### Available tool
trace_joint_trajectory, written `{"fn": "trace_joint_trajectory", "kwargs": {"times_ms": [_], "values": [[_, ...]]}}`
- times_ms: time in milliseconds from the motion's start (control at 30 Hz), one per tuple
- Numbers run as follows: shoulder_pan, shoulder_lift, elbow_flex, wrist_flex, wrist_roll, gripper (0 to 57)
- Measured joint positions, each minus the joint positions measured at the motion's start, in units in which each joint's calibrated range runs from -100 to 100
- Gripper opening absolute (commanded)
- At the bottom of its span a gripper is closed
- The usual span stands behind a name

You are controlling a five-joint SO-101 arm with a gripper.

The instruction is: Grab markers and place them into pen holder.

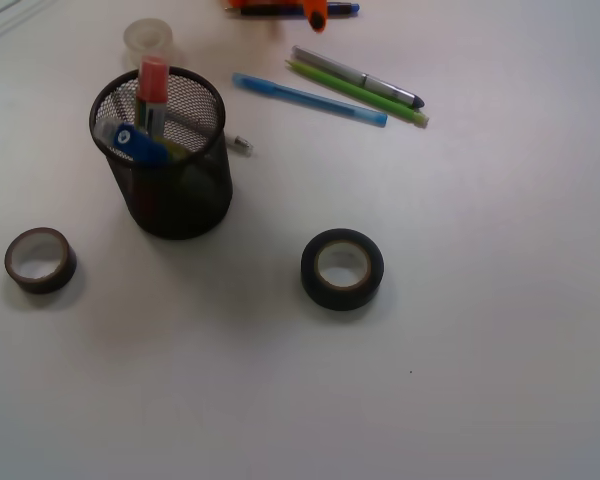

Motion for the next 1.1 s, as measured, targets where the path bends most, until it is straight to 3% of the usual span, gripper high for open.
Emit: {"fn": "trace_joint_trajectory", "kwargs": {"times_ms": [200,367,500,1100], "values": [[7.18,-18.21,21.65,0.43,6.84,21.0],[11.32,-31.10,36.93,-1.38,7.42,16.6],[13.61,-37.46,45.28,-0.35,5.42,0.4],[10.88,-47.04,46.90,15.72,4.44,0.4]]}}
